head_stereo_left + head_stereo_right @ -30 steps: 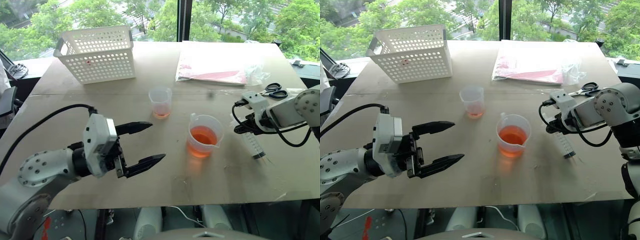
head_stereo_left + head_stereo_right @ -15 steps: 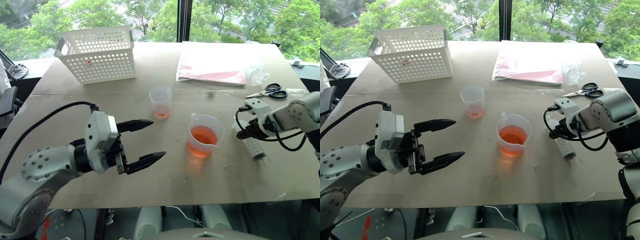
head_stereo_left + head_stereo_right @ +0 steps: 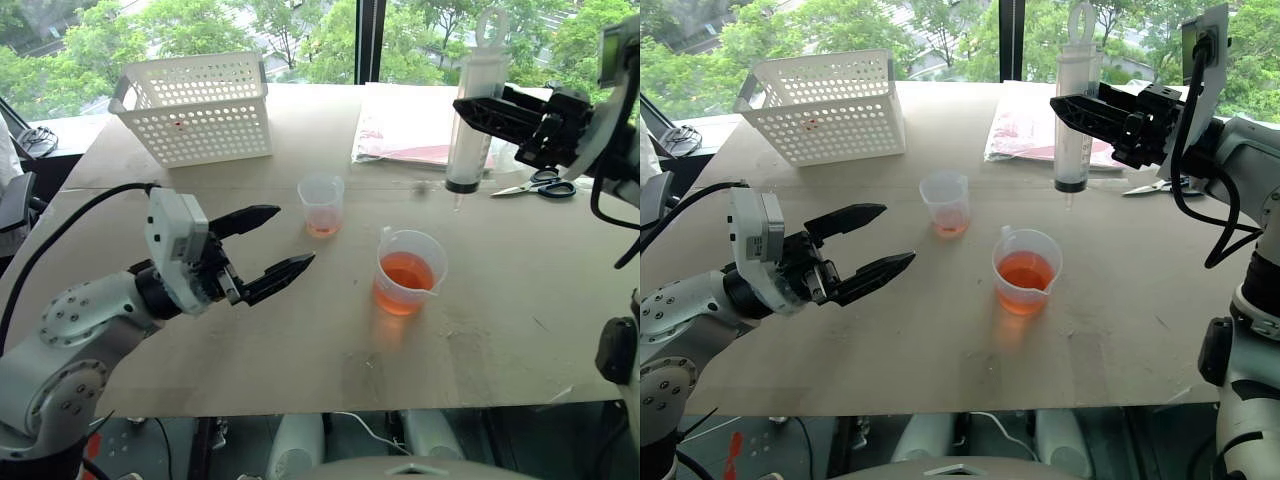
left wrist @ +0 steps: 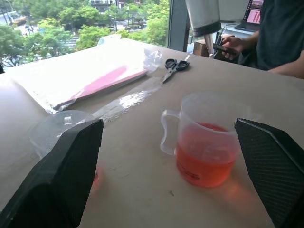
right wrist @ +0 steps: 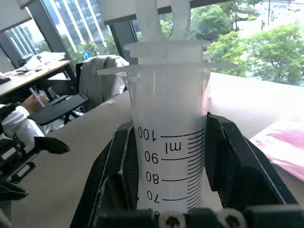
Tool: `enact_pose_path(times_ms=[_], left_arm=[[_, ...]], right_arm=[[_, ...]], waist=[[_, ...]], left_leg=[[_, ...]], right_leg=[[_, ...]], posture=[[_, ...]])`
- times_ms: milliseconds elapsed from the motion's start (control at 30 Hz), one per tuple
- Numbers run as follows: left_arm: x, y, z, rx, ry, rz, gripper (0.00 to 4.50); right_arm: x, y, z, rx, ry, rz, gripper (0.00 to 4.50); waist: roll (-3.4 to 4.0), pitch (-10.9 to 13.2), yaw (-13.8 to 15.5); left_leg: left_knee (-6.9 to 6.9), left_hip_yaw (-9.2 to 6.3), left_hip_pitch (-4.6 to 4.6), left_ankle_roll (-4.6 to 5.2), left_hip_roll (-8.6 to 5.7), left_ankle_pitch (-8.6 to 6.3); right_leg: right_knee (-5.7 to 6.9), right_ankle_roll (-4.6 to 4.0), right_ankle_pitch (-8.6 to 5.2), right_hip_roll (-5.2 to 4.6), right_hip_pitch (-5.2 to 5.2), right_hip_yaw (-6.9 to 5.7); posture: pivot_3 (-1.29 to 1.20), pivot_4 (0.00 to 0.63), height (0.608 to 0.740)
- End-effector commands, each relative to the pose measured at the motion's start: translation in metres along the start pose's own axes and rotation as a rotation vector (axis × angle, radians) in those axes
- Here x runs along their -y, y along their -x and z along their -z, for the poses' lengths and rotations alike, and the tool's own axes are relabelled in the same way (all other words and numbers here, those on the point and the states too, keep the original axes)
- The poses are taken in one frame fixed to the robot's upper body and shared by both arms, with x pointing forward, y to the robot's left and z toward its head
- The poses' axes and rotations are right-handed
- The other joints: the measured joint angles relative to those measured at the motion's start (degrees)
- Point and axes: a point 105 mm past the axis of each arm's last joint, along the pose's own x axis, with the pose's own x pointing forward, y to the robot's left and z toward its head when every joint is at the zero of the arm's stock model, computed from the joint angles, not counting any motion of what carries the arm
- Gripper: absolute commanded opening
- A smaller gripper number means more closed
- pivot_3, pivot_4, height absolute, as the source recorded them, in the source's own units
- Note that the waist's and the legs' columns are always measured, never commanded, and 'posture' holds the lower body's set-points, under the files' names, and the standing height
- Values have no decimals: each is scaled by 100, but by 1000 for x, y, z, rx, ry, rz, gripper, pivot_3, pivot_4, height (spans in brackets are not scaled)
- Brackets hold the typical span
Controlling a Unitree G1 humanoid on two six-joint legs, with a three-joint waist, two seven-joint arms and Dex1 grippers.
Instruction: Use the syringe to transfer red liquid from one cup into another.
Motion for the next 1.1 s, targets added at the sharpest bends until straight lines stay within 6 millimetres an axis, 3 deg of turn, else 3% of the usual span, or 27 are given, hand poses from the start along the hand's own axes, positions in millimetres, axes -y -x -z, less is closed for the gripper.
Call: enact_pose_path(times_ms=[33, 100, 267, 400, 533, 600, 867, 1100], left_arm=[[-13, -4, -20, 38, -43, -4, 4500], [-21, -10, -28, 52, -66, -2, 4500], [-30, -26, -35, 81, -74, 36, 4500], [-31, -40, -40, 103, -85, 79, 4500], [-31, -63, -50, 76, -92, 140, 4500], [-27, -72, -56, 68, -99, 195, 4500], [-20, -110, -71, 92, -172, 352, 4500], [-13, -122, -60, 66, -233, 423, 4500]], right_arm=[[-36, 5, 6, 152, 36, -102, 1472], [-50, 13, 19, 252, 78, -144, 1472], [-43, 31, 57, 334, 54, -24, 1471], [-51, 27, 78, 312, 79, -49, 1468], [-52, 19, 120, 178, 166, -76, 1467], [-49, 15, 131, 144, 215, -77, 1467], [-43, 3, 140, 96, 318, -50, 1466], [-44, 1, 132, 145, 286, -17, 1464]], waist=[[-12, -7, 63], [-5, -2, 64], [4, 2, 64], [5, 3, -14], [4, 2, -10], [4, 2, -7], [4, 3, 12], [4, 3, -8]], left_leg=[[0, 1, -1, 0, -3, 0], [2, -15, -2, 0, -6, 0], [7, -11, 0, 0, -16, 0], [9, -13, 13, -1, -13, 1], [9, -25, 17, -1, -10, 1], [9, -26, 15, -2, -11, 2], [12, -24, 11, -2, -16, 2], [11, -23, 11, -2, -16, 2]], right_leg=[[0, 0, 0, -4, -1, 1], [-5, 1, -1, -10, 10, -16], [-6, 3, 0, -15, 16, -11], [4, 2, -1, -11, 19, -14], [9, 1, -2, -1, 20, -20], [9, 0, -2, 0, 20, -20], [7, 1, -1, -3, 20, -20], [7, 1, -1, -2, 19, -16]], posture=[[0, 150, 740], [0, 150, 740], [0, 150, 740], [0, 150, 740], [0, 150, 740], [0, 150, 740], [0, 150, 740], [0, 150, 740]])
